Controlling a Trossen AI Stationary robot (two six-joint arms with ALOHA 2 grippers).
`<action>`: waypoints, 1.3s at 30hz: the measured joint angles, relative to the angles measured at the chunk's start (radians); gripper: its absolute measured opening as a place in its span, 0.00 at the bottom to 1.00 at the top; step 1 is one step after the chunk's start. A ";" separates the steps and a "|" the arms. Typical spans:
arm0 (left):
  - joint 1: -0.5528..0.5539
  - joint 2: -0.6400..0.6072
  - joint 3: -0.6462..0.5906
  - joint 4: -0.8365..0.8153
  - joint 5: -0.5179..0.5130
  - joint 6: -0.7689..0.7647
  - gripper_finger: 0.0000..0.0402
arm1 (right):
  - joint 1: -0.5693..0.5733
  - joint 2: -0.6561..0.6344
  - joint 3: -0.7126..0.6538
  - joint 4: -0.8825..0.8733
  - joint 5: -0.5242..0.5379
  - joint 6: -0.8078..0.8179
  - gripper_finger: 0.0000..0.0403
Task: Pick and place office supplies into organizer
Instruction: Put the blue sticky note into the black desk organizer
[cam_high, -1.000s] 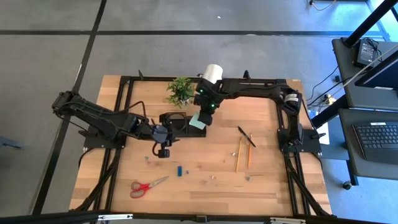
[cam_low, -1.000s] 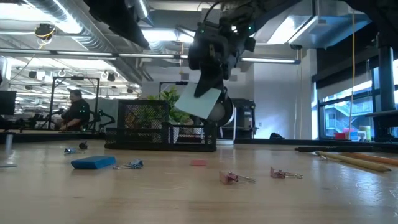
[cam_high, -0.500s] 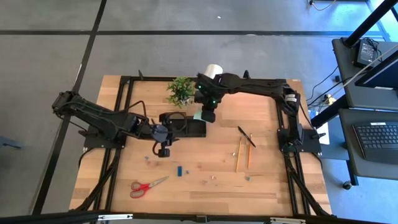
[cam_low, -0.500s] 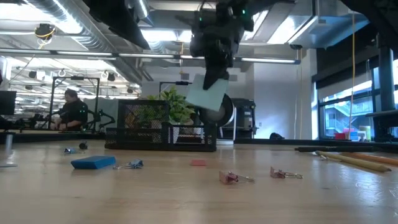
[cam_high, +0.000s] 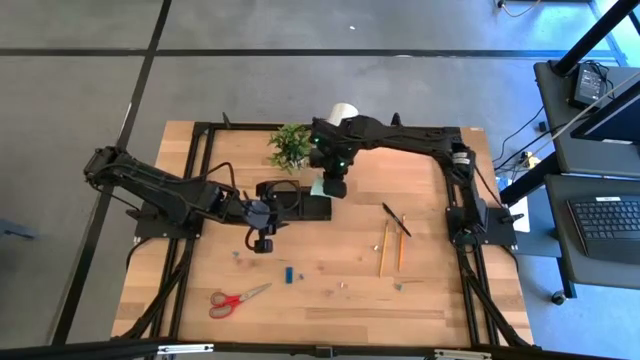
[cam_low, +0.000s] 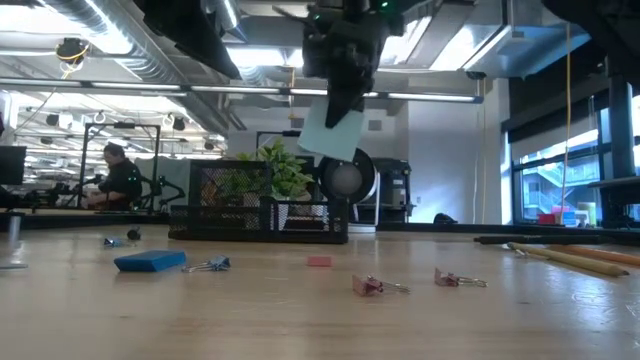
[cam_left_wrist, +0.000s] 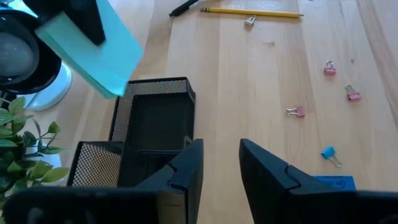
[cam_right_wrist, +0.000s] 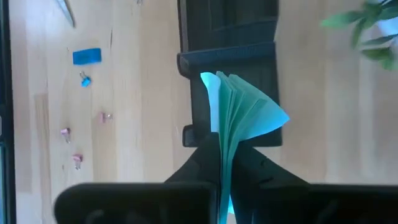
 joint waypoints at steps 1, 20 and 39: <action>0.000 0.000 0.000 0.000 0.000 0.003 0.24 | 0.003 0.025 0.027 -0.023 0.003 -0.005 0.04; 0.006 0.001 0.000 -0.008 0.008 -0.006 0.24 | 0.032 0.323 0.381 -0.264 -0.010 -0.163 0.04; 0.006 0.001 0.000 -0.014 0.011 -0.007 0.24 | 0.046 0.387 0.380 -0.217 -0.019 -0.163 0.05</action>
